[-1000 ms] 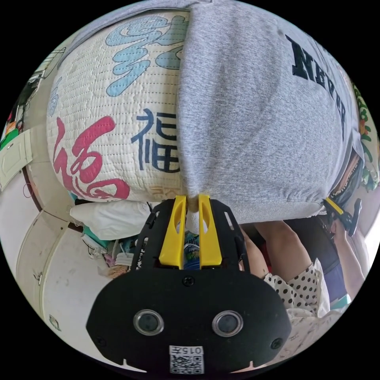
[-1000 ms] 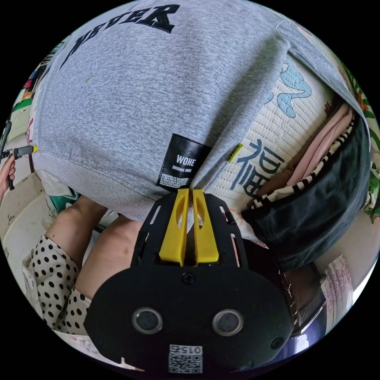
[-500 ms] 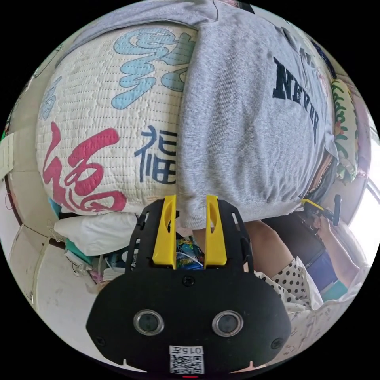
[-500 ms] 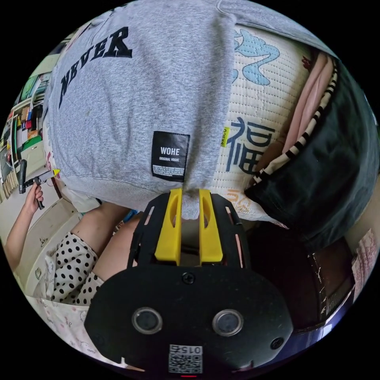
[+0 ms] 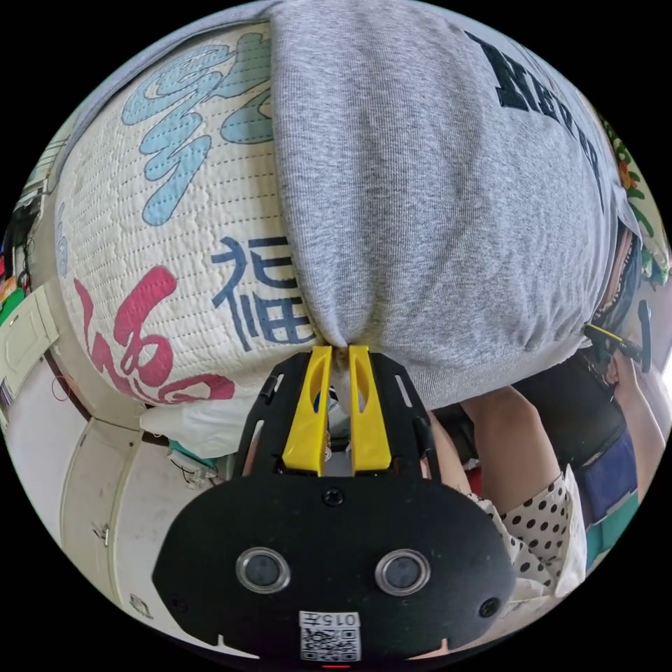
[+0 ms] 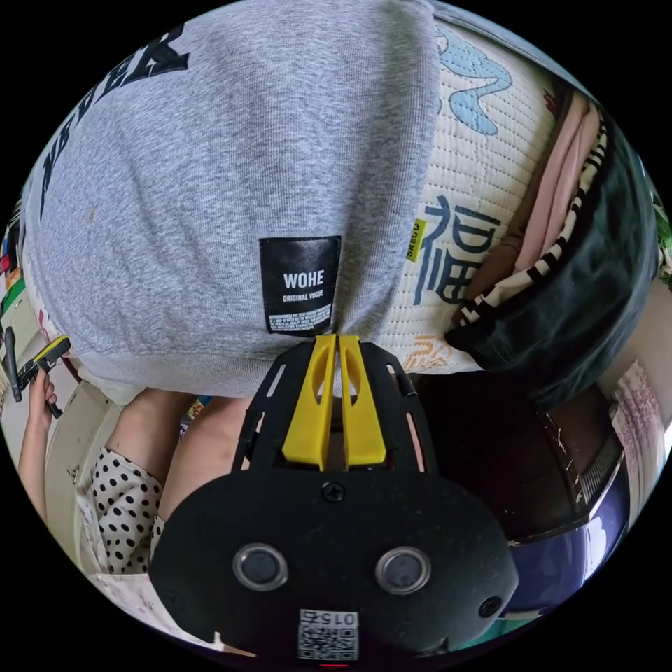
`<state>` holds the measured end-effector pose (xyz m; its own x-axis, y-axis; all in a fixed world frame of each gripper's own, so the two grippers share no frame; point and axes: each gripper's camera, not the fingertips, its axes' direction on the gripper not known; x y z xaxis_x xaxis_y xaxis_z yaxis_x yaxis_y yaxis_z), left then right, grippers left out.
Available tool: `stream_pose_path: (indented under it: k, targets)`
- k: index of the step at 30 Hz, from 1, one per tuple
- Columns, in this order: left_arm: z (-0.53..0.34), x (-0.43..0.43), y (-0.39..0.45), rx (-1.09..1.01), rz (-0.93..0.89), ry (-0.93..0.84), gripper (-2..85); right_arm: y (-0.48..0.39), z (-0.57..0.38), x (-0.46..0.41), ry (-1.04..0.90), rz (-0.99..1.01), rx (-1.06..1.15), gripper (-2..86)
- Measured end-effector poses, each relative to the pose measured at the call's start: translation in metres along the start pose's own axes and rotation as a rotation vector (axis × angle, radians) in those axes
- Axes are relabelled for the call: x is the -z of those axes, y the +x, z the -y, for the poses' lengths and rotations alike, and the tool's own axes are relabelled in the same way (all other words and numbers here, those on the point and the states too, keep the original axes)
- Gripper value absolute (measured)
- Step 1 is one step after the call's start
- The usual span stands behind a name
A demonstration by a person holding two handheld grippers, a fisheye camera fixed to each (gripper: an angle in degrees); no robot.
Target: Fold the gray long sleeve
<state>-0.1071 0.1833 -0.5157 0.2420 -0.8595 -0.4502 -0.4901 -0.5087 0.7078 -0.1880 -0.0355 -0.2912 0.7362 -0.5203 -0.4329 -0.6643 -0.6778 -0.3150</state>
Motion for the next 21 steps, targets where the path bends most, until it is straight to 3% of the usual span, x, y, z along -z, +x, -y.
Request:
stream_pose_path:
  k: [6,11,17,21]
  targets:
    - [-0.02,0.028,0.025,-0.106,0.155,0.051,2.2,-0.013,-0.008,0.002,-0.001,-0.031,-0.112,-0.2]
    - [-0.027,0.055,-0.012,-0.072,-0.015,0.026,1.7,-0.042,-0.006,-0.003,-0.078,-0.198,-0.16,-0.3]
    - [-0.051,0.087,-0.005,-0.105,0.073,0.058,2.7,-0.048,-0.029,-0.008,-0.037,-0.205,-0.207,-0.2]
    - [-0.073,0.107,-0.018,-0.023,0.022,0.11,4.3,-0.049,-0.039,-0.016,-0.058,-0.218,-0.178,-0.1]
